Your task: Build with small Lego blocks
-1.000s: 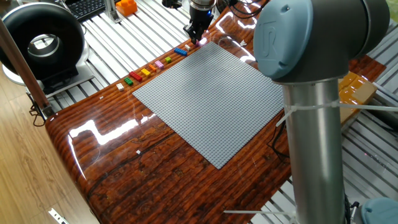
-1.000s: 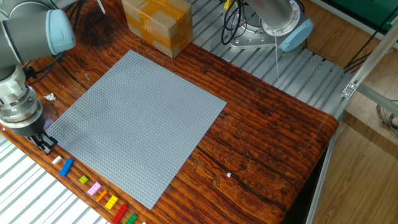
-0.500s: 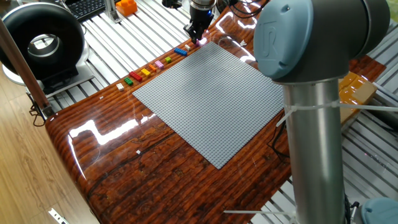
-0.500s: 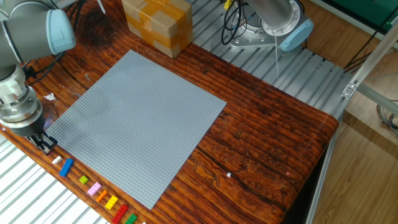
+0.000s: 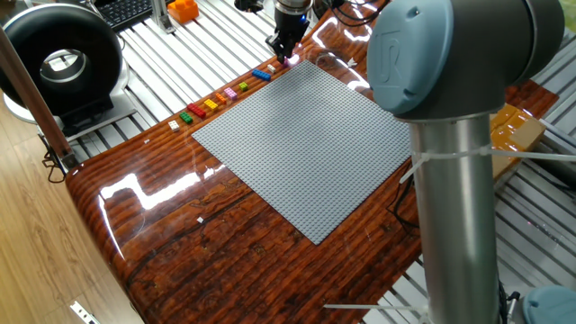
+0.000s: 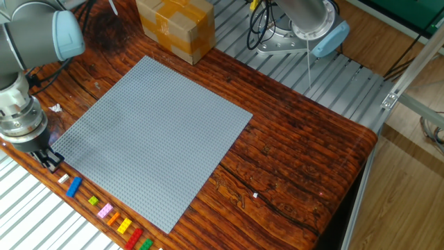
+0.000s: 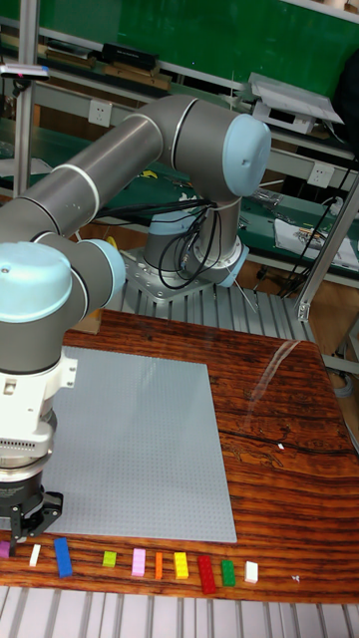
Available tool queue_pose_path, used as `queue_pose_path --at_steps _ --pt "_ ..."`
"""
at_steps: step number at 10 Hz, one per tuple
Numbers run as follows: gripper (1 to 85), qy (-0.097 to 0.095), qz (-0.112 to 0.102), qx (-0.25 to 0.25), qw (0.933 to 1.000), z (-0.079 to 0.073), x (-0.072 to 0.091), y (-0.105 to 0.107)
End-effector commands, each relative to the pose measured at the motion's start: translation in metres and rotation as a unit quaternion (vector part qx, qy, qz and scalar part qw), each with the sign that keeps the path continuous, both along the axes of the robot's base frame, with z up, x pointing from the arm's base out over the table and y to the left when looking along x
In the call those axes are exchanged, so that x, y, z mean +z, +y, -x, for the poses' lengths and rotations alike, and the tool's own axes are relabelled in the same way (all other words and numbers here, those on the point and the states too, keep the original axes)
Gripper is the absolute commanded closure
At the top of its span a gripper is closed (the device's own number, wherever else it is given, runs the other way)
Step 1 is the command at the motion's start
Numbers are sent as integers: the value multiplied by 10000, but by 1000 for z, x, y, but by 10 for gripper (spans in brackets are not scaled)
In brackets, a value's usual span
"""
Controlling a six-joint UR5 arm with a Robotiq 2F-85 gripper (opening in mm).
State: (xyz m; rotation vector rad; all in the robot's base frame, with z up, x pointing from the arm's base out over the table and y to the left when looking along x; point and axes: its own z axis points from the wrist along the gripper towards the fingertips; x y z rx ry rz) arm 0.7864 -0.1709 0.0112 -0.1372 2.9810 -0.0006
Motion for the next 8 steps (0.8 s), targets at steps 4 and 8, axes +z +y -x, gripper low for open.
queue_pose_path --at_steps 4,8 --pt "557 -5 -100 -136 9999 -1 3 3" --pt "560 -11 -176 -181 9997 -2 2 7"
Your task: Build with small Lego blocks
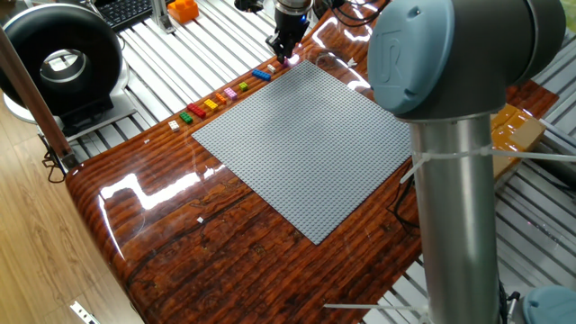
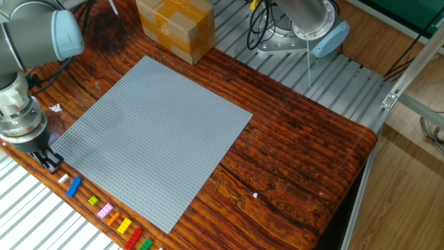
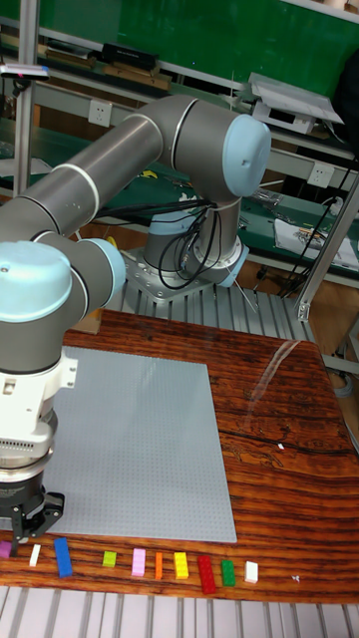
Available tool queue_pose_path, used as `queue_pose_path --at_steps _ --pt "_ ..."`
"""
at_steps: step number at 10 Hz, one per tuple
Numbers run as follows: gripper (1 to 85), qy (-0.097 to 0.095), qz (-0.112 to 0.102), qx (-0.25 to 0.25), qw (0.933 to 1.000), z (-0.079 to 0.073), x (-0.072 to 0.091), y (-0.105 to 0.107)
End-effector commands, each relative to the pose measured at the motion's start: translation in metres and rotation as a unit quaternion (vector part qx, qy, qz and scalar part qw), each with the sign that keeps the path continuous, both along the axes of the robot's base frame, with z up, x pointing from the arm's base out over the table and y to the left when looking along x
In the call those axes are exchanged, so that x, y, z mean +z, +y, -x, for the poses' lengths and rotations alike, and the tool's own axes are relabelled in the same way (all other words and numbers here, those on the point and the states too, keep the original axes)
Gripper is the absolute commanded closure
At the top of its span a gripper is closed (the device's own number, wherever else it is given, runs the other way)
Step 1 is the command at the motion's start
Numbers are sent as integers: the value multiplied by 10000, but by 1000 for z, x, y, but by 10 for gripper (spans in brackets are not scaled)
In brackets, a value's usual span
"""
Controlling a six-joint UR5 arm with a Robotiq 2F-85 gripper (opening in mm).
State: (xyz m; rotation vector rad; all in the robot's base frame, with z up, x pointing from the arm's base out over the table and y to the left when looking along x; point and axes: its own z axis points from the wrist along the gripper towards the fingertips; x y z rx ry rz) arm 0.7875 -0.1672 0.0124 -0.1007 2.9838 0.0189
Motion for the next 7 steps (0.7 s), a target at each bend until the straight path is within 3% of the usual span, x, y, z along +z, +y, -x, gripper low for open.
queue_pose_path --at_steps 1,7 --pt "560 -22 -111 -72 9999 -1 0 4" --pt "577 -21 -114 -95 9999 0 -2 3"
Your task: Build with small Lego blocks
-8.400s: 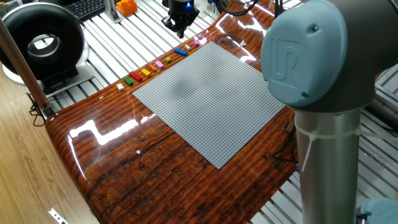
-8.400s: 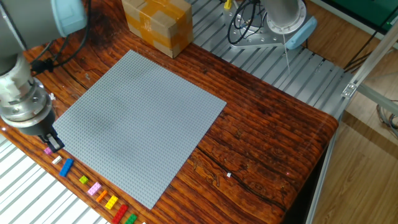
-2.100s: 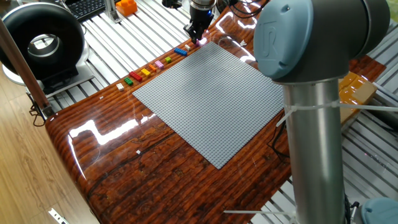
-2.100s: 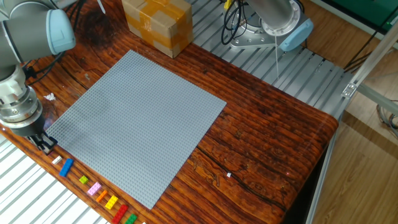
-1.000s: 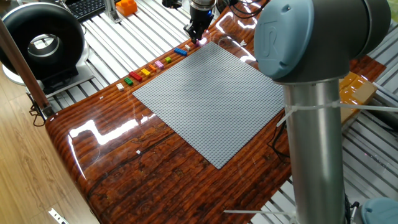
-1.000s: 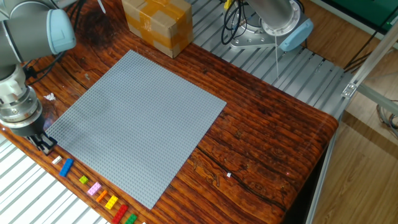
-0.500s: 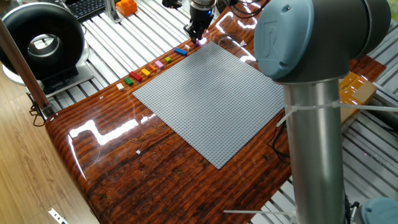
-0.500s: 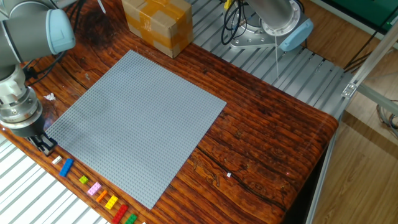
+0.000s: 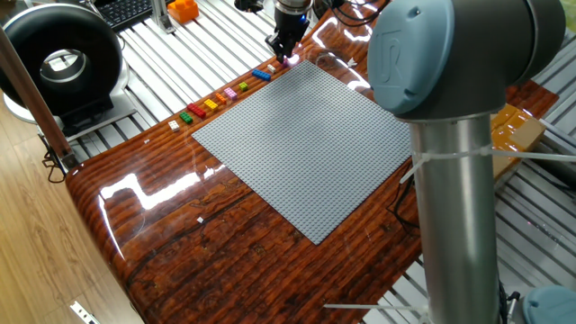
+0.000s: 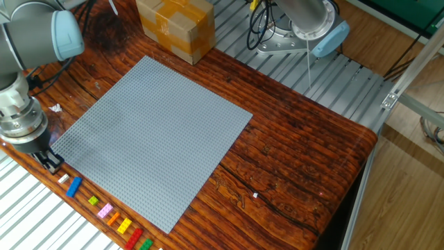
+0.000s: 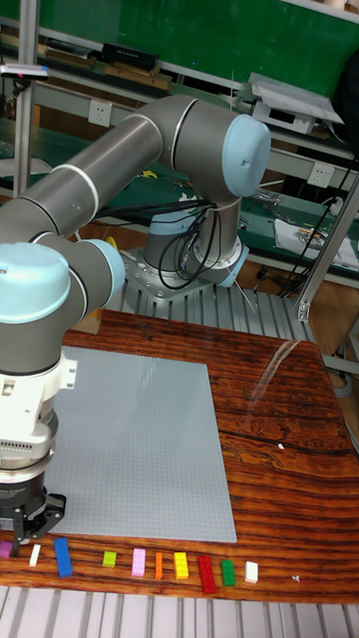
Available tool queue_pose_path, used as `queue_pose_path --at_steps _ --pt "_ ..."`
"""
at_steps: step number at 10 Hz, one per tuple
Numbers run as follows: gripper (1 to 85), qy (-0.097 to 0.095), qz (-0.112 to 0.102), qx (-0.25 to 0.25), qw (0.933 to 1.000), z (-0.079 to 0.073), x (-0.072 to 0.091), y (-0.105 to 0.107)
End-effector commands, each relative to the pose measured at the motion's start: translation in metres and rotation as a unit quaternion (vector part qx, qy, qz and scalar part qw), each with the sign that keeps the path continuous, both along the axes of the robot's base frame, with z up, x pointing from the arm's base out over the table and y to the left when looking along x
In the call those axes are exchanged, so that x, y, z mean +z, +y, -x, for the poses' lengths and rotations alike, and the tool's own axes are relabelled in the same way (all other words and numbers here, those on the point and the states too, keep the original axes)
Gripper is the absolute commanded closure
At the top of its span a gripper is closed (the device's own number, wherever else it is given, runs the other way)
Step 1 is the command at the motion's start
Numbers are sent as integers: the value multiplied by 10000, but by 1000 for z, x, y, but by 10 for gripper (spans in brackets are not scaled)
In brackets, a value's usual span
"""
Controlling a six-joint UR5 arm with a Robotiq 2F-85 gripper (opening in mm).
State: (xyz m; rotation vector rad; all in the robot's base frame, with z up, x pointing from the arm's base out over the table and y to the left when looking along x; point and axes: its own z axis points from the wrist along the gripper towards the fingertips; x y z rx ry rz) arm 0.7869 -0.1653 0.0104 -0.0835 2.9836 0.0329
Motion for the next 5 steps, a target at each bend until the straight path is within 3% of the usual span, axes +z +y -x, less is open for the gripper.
queue_pose_path --at_steps 1,5 --pt "580 -20 -64 -49 10000 0 0 1" --pt "593 -27 -88 -57 9999 1 -3 2"
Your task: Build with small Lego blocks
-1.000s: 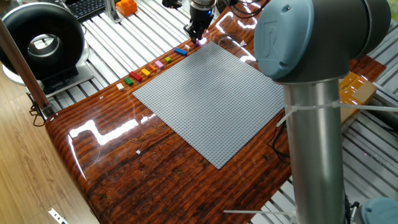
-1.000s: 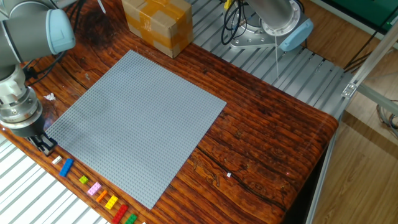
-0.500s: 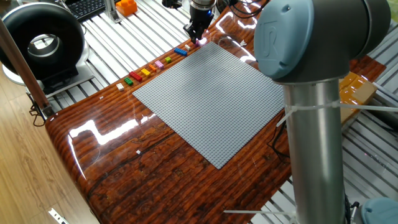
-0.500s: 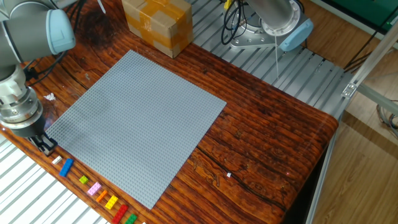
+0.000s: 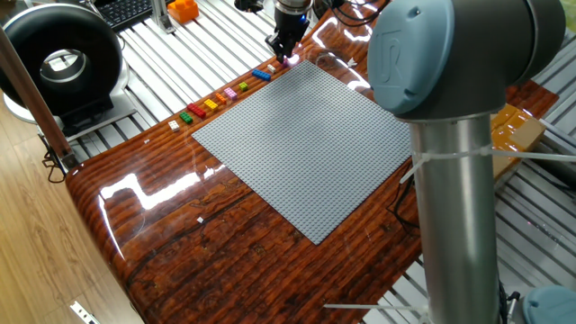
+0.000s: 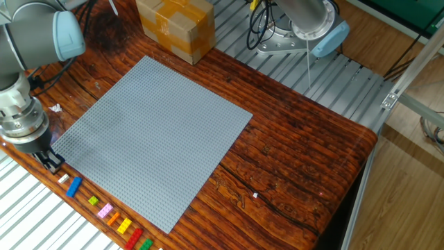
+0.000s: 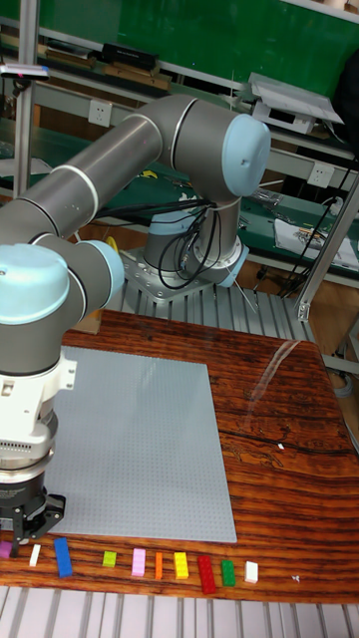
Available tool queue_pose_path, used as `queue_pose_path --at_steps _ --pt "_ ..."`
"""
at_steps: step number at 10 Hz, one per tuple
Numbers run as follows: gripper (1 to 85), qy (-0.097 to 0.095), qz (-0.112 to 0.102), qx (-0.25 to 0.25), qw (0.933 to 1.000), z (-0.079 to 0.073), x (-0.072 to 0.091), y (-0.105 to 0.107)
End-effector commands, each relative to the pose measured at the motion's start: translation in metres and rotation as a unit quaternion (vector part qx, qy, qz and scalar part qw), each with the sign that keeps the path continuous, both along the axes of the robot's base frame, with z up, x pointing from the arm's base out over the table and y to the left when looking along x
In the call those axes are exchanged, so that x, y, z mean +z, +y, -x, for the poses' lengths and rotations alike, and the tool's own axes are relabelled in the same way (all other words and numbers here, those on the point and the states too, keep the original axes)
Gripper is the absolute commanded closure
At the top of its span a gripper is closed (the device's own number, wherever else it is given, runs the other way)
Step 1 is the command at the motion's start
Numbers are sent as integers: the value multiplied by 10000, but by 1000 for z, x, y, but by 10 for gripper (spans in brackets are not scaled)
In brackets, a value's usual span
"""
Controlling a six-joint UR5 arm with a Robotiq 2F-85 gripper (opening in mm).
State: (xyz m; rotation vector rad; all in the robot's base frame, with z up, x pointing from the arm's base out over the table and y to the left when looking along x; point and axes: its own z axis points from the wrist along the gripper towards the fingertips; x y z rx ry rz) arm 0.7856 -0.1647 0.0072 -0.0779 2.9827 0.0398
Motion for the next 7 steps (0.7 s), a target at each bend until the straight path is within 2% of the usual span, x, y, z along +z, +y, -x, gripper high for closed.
queue_pose_path --at_steps 1,5,7 --pt "593 -31 -55 -33 10000 -1 0 0" --pt "603 -30 -65 -93 9999 0 1 0" --pt "653 -36 -22 -162 9999 -1 4 -3"
